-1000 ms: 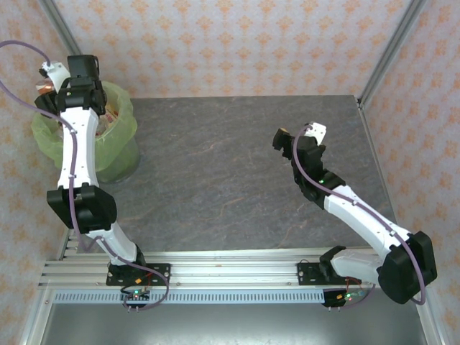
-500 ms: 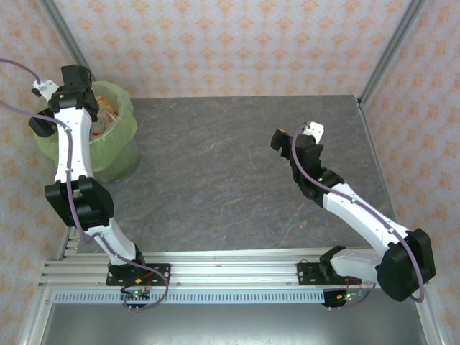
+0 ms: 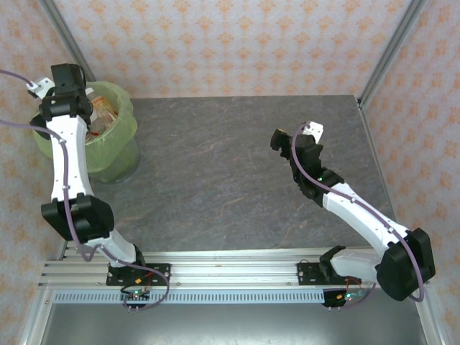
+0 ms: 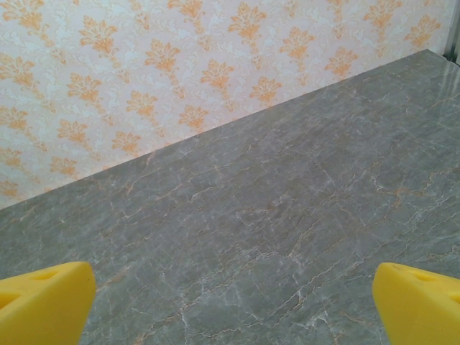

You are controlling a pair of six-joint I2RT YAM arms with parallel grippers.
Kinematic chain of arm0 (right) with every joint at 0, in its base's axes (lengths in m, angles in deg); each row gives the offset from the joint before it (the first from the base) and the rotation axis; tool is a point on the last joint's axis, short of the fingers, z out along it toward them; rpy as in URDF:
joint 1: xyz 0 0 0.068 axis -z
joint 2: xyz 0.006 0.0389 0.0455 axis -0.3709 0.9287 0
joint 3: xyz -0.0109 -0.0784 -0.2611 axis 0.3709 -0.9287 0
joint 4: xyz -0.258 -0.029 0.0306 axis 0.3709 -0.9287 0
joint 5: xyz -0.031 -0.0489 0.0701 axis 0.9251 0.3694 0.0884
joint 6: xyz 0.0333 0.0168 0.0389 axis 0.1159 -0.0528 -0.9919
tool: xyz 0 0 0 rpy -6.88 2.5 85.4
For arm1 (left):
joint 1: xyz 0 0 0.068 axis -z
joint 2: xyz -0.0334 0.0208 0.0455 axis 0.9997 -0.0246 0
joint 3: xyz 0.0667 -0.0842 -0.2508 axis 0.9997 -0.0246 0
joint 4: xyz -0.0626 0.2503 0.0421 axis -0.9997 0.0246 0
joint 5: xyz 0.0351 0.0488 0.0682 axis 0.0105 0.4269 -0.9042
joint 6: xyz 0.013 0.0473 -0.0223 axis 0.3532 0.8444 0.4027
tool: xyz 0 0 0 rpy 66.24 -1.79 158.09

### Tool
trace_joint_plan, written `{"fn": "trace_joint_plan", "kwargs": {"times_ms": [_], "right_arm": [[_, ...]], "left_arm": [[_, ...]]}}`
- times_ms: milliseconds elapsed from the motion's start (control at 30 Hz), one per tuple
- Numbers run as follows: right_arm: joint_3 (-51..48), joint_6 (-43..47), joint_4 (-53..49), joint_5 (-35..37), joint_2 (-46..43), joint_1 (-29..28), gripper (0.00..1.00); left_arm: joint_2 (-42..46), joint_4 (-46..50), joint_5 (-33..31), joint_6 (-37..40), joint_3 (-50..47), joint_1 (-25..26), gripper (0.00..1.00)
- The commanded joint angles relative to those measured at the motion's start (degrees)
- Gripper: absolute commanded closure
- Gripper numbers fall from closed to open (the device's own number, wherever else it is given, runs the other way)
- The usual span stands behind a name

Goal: Put the plastic bottles in the bin

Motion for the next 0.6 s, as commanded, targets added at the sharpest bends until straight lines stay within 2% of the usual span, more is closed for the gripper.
{"fn": "trace_joint_plan", "kwargs": {"times_ms": [0,167,233,333,367,500,567], "right_arm": [[1.7,-0.8,-0.6,-0.1,0.4,0.1,0.01],[1.5,-1.6,-0.4,-0.2,0.4,0.1,0.01],[1.5,-1.6,-0.5,-0.5,0.4,0.1,0.01],[1.5,-0.8,-0.6,-0.1,0.3,0.0,0.01],[1.5,-0.1,-0.6,0.5,0.1,0.1,0.01],[1.1,3.0,0.1,3.7,-1.1,0.1,0.01],[0.5,4.6,1.0,5.3,-1.7,0.3,0.01]], "left_arm": [[5.9,-3.6,11.1,-1.4,-1.9,-0.2,0.0],[10.5,-9.2,27.7,-1.1,-6.6,-0.2,0.0],[11.8,-11.3,36.2,-0.2,-8.1,-0.2,0.0],[15.7,-19.7,49.8,1.2,-13.8,1.2,0.0],[17.6,-22.6,51.8,2.0,-16.0,2.8,0.0],[24.4,-29.4,49.4,10.5,-24.3,13.0,0.0],[26.9,-33.5,50.9,13.8,-29.2,16.3,0.0]]}}
